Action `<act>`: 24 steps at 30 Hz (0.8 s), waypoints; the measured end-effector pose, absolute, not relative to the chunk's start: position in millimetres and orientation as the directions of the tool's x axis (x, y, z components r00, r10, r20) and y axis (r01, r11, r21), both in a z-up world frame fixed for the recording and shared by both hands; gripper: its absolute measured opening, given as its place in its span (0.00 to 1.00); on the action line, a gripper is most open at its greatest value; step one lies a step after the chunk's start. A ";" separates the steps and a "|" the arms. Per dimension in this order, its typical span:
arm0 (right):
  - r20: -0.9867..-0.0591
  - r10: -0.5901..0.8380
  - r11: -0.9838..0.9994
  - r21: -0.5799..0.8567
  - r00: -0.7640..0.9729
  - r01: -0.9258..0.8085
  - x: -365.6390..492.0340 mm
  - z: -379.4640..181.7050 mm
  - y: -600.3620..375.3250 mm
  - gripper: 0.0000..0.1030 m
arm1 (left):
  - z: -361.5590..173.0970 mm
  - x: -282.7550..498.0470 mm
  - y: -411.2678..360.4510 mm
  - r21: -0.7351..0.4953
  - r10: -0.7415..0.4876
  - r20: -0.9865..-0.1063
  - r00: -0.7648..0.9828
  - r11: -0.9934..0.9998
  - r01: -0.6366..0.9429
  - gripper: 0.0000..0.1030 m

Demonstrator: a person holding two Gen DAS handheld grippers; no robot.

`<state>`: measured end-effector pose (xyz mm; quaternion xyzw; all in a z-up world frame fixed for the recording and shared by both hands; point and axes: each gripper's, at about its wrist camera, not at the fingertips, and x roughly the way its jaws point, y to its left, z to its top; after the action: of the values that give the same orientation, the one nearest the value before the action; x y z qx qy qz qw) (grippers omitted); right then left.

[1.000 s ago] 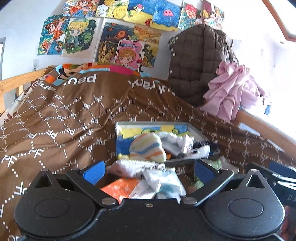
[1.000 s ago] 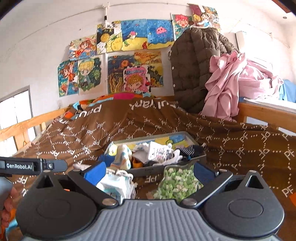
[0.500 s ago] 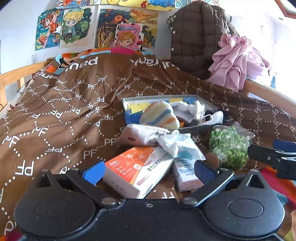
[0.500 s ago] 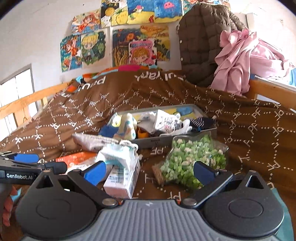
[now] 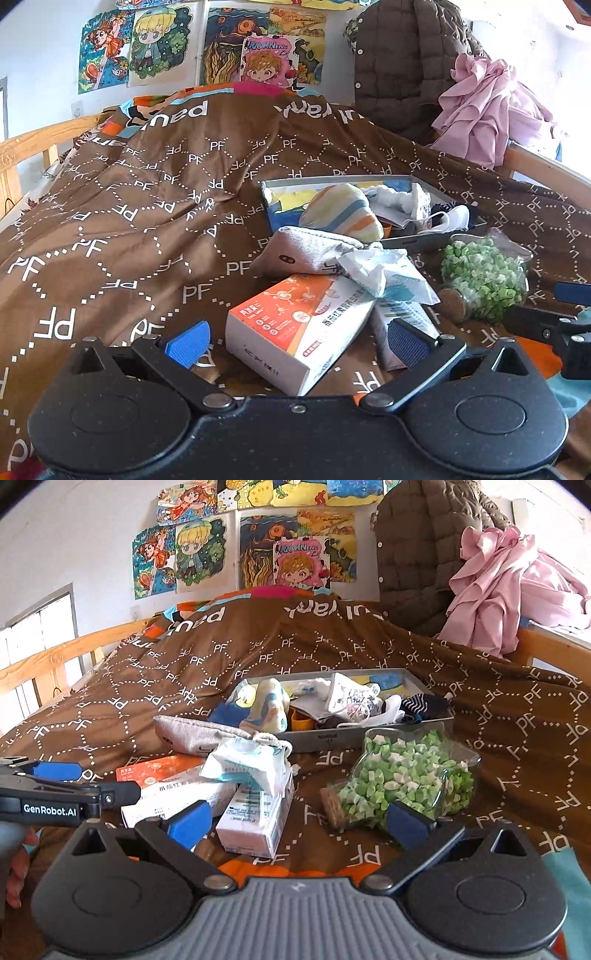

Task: Organize soft objects
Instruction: 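Withdraw both open tools from the lid back toward the remaining items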

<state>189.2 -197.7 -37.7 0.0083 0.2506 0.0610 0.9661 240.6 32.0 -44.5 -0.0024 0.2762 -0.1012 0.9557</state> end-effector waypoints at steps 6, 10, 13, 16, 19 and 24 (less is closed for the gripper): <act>-0.491 0.125 0.992 0.039 0.862 -0.121 193.0 -42.2 -194.7 1.00 | -47.3 244.3 35.6 -0.051 -0.184 -0.527 0.830 0.981 0.185 0.99; -0.495 0.126 0.991 0.034 0.859 -0.126 195.3 -44.7 -192.7 1.00 | -47.2 245.3 36.9 -0.043 -0.182 -0.513 0.839 0.982 0.187 0.99; -0.490 0.131 0.991 0.032 0.862 -0.133 196.6 -46.2 -190.8 1.00 | -46.5 246.4 36.9 -0.032 -0.180 -0.502 0.846 0.981 0.190 0.99; -0.483 0.131 0.990 0.022 0.865 -0.138 198.9 -48.1 -188.1 1.00 | -46.0 248.0 36.6 -0.014 -0.177 -0.492 0.852 0.981 0.196 0.99; -0.473 0.136 0.989 0.015 0.871 -0.146 200.7 -50.3 -185.9 1.00 | -45.9 250.0 36.4 0.007 -0.176 -0.481 0.859 0.979 0.205 0.99; -0.449 0.152 0.986 0.008 0.881 -0.166 205.3 -57.4 -180.0 1.00 | -45.6 257.1 38.7 0.055 -0.168 -0.471 0.866 0.974 0.219 0.99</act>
<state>205.3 -180.0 -57.4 -0.0155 0.2302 0.0820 0.9695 257.1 38.7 -45.6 0.0535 0.2388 -0.1005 0.9644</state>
